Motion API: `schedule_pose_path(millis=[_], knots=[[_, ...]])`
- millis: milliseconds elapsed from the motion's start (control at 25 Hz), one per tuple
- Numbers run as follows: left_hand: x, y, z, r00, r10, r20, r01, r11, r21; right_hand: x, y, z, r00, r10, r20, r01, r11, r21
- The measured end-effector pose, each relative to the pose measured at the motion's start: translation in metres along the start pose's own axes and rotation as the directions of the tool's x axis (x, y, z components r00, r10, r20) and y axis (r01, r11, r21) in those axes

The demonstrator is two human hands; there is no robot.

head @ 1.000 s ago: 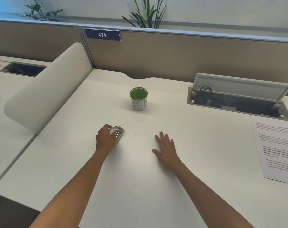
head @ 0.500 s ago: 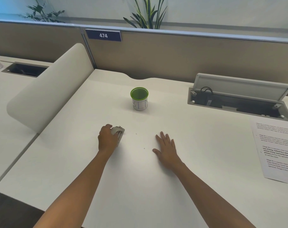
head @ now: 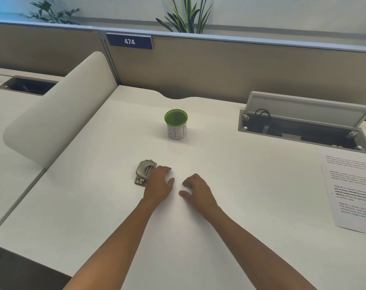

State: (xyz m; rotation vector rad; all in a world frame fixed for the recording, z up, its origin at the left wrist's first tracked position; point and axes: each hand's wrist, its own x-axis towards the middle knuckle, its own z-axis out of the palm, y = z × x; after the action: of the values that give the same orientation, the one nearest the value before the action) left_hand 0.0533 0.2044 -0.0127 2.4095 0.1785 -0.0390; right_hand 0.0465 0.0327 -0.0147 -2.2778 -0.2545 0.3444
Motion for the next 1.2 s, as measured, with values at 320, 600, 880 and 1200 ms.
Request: schedule_pose_path(millis=[320,600,880,1200], knots=[[0.006,0.007,0.001,0.996,-0.019,-0.083,0.029,0.992,0.123,0.005,-0.006,0.002,0.993,0.057,-0.107,-0.062,0.997,-0.043],[0.018,0.017,0.007,0.990,-0.055,-0.133,0.089,0.960,0.265,0.014,-0.002,0.012,0.998,-0.064,-0.029,0.052,0.955,-0.291],[0.027,0.023,0.010,0.976,-0.118,-0.185,0.171,0.935,0.310,0.015,0.006,0.018,0.995,-0.095,-0.014,0.086,0.950,-0.301],[0.031,0.023,0.016,0.991,-0.057,-0.123,0.107,0.882,0.458,0.014,0.010,0.013,0.994,-0.111,0.016,0.112,0.959,-0.259]])
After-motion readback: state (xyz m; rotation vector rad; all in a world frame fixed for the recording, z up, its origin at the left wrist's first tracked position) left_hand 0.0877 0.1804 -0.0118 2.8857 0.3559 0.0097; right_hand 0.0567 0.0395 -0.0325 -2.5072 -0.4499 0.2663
